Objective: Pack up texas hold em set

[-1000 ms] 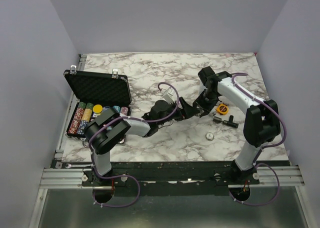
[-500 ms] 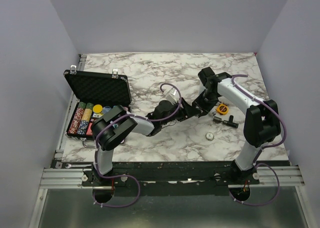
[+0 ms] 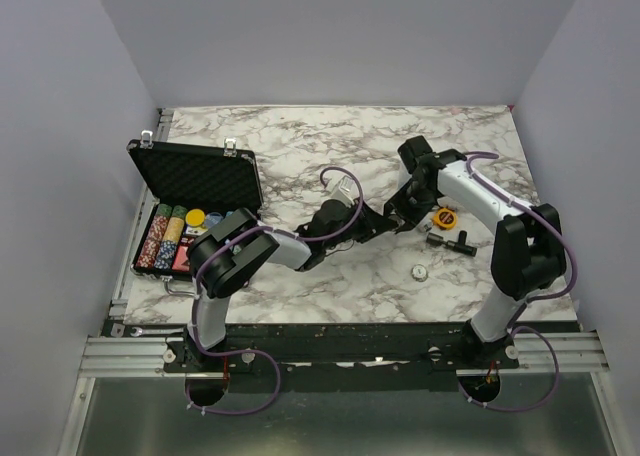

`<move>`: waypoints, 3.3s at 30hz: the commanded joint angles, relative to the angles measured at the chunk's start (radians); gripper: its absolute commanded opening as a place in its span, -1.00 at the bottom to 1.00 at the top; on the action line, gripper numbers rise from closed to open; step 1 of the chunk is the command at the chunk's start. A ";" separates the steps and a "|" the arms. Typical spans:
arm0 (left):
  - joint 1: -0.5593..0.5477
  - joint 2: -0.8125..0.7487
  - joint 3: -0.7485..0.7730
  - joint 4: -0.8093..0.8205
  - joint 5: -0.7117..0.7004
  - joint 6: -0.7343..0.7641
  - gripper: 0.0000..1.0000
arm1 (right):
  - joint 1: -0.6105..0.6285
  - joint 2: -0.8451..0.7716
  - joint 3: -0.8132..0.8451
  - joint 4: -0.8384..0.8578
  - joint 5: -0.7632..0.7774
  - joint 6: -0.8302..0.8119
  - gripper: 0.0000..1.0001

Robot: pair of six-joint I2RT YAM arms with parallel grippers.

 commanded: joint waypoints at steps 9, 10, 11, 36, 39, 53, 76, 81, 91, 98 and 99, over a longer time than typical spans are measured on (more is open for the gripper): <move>0.040 -0.184 -0.123 -0.117 -0.058 0.016 -1.00 | 0.022 -0.169 -0.098 0.172 0.035 -0.060 1.00; 0.048 -0.216 -0.147 -0.155 -0.053 0.025 -1.00 | 0.020 -0.180 -0.102 0.199 0.043 -0.074 1.00; 0.054 -0.259 -0.166 -0.195 -0.052 0.036 -1.00 | 0.019 -0.193 -0.107 0.225 0.046 -0.096 1.00; 0.692 -1.089 -0.141 -1.881 -0.274 0.266 -1.00 | 0.012 -0.403 -0.359 0.411 0.330 -0.397 1.00; 0.766 -1.104 -0.141 -1.854 -0.292 0.315 -1.00 | 0.011 -0.408 -0.380 0.412 0.338 -0.406 1.00; 0.856 -0.997 -0.151 -1.778 -0.305 0.334 -1.00 | 0.011 -0.448 -0.427 0.390 0.356 -0.397 1.00; 0.930 -0.841 -0.177 -1.717 -0.208 0.162 -1.00 | 0.012 -0.464 -0.470 0.378 0.377 -0.393 1.00; 0.933 -0.828 -0.182 -1.685 -0.185 0.139 -1.00 | 0.012 -0.462 -0.479 0.379 0.371 -0.391 0.99; 0.942 -0.824 -0.211 -1.669 -0.192 0.110 -0.50 | 0.012 -0.466 -0.491 0.387 0.361 -0.393 0.98; 0.951 -0.828 -0.219 -1.662 -0.206 0.110 -0.09 | 0.012 -0.465 -0.499 0.391 0.344 -0.393 0.97; 0.951 -0.830 -0.217 -1.663 -0.212 0.112 -0.04 | 0.011 -0.467 -0.498 0.390 0.343 -0.393 0.97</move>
